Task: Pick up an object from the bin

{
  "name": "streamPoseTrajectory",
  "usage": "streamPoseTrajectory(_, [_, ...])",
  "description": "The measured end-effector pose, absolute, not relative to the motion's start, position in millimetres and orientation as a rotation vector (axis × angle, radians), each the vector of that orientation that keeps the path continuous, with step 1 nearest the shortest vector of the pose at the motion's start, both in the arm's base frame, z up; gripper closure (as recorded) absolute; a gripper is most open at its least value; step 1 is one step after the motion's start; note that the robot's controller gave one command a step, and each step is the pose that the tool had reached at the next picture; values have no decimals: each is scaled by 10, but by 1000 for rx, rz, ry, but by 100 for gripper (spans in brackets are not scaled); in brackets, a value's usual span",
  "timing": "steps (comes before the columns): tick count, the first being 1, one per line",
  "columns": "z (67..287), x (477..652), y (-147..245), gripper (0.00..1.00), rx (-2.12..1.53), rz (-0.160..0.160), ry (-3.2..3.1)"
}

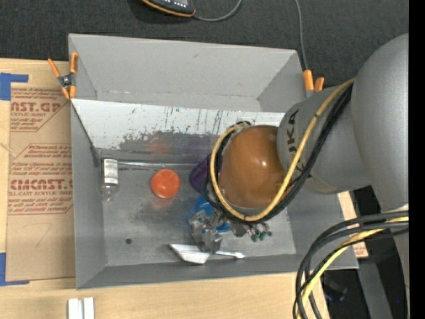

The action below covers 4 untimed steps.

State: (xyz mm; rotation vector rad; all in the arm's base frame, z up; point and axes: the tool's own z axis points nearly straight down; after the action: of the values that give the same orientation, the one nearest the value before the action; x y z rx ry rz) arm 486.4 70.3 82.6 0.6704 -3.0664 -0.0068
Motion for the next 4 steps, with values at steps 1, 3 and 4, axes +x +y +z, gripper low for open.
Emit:
streamPoseTrajectory(1, [787, 4900, 440, 100, 1277, -8, -2872])
streamPoseTrajectory(3, [754, 4888, 315, 100, 1532, -11, -2744])
streamPoseTrajectory(4, [754, 4888, 315, 100, 1533, -11, -2744])
